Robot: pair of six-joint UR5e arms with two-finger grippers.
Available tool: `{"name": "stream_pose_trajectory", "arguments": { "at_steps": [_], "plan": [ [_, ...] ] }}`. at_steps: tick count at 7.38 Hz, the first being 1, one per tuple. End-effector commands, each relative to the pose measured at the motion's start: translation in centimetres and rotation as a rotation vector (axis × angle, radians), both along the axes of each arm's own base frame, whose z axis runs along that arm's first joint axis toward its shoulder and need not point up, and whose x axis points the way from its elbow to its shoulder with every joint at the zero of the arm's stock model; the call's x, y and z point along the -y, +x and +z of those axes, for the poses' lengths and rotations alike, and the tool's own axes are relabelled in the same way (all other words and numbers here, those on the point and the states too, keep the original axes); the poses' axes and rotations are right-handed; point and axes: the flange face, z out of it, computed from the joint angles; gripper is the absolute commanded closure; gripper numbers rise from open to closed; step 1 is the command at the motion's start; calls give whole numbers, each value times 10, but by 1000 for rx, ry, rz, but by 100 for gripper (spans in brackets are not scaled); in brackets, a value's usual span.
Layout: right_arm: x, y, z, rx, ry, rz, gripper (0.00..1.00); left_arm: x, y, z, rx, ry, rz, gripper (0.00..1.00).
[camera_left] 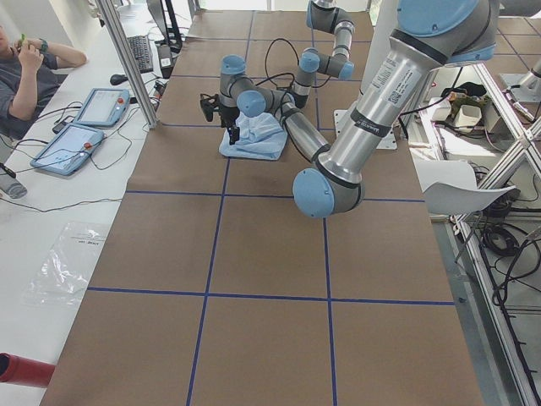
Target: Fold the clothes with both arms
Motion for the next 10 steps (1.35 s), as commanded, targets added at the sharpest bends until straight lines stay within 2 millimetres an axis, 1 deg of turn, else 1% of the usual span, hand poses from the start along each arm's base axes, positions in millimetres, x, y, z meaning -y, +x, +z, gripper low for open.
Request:
{"name": "stream_pose_trajectory", "arguments": {
  "at_steps": [1,2,3,4,5,6,7,8,9,10],
  "plan": [
    [-3,-2,1,-4,4,-4,58,0,0,1,0,0,0,0],
    [-2,-1,2,-6,4,-3,84,0,0,1,1,-1,0,0],
    [-2,2,-1,1,6,-2,100,0,1,1,-1,-4,-3,0],
    [-1,3,1,0,7,1,100,0,1,1,-2,-3,-3,0],
    [1,11,-6,13,15,-4,100,1,2,1,-2,-3,-3,0],
    [5,24,-7,25,21,1,100,0,3,1,-2,-3,-1,0],
    [22,46,-16,46,42,18,100,0,3,1,-2,-4,-2,0],
    [56,72,-19,12,81,18,100,0,3,-1,-4,-2,-2,0],
    [94,97,-16,-18,130,36,100,0,3,-4,-8,-2,-5,0],
    [129,114,-7,-56,157,61,100,0,4,-8,-11,0,-5,0]
  ]
}}
